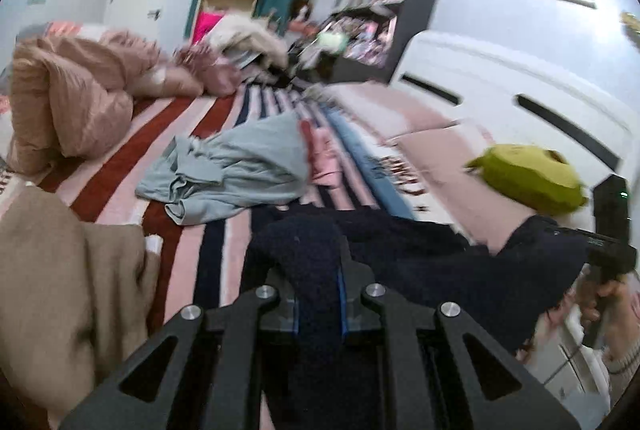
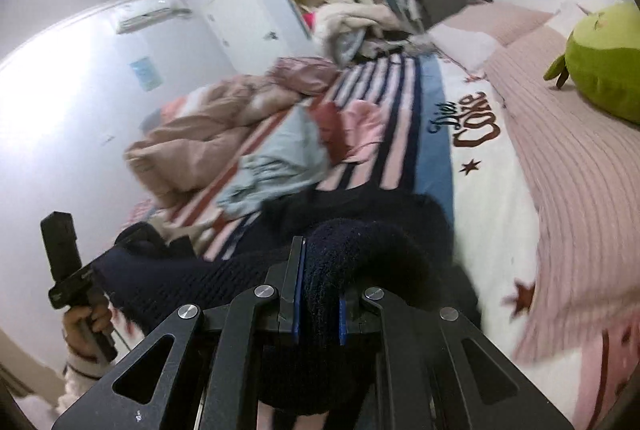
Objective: Fold small clothes
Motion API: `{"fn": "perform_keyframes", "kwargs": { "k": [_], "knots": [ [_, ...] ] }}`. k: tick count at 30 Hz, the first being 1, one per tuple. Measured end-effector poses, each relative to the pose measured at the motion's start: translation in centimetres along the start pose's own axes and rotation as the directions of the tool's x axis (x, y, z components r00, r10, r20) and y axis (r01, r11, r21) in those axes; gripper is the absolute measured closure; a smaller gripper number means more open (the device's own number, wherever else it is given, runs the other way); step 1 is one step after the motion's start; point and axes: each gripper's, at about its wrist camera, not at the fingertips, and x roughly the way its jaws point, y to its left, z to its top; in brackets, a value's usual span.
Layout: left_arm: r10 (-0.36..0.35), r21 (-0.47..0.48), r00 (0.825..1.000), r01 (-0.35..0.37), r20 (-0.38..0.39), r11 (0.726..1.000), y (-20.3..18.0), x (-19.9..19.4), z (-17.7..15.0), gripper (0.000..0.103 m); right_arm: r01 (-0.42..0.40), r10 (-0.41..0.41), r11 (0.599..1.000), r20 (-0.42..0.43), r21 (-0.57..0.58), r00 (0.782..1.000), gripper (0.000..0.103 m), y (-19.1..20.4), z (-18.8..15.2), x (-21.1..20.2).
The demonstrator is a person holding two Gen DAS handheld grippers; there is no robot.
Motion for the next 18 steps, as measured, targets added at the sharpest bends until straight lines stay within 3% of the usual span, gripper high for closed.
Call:
{"fn": "perform_keyframes", "kwargs": {
  "k": [4, 8, 12, 14, 15, 17, 18],
  "knots": [
    [0.058, -0.029, 0.994, -0.061, -0.091, 0.998, 2.5, 7.8, 1.9, 0.092, 0.097, -0.096, 0.995, -0.058, 0.016, 0.994, 0.096, -2.7, 3.1, 6.5],
    [0.074, -0.070, 0.971, -0.092, -0.227, 0.993, 4.9, 15.0, 2.2, 0.092, 0.209, -0.198, 0.977, -0.181, 0.045, 0.963, 0.096, -6.4, 4.3, 13.2],
    [0.072, -0.087, 0.949, -0.103, -0.308, 0.991, 6.4, 19.2, 1.8, 0.089, 0.246, -0.215, 0.964, -0.261, 0.095, 0.941, 0.096, -9.2, 4.0, 16.9],
    [0.037, -0.138, 0.944, -0.086, -0.327, 0.987, 7.1, 19.9, 1.8, 0.086, 0.229, -0.190, 0.966, -0.268, 0.123, 0.944, 0.092, -9.7, 3.8, 17.3],
    [0.017, -0.149, 0.943, -0.071, -0.333, 0.986, 7.3, 19.9, 1.8, 0.082, 0.212, -0.171, 0.969, -0.271, 0.130, 0.947, 0.083, -9.7, 3.7, 17.2],
    [-0.041, -0.170, 0.944, -0.016, -0.326, 0.985, 7.6, 19.2, 2.1, 0.058, 0.156, -0.114, 0.979, -0.276, 0.134, 0.954, 0.064, -9.7, 3.7, 16.8],
    [-0.067, -0.184, 0.950, 0.010, -0.306, 0.983, 7.7, 18.4, 2.4, 0.041, 0.131, -0.089, 0.982, -0.273, 0.138, 0.958, 0.055, -9.6, 4.0, 16.4]
  ]
}}
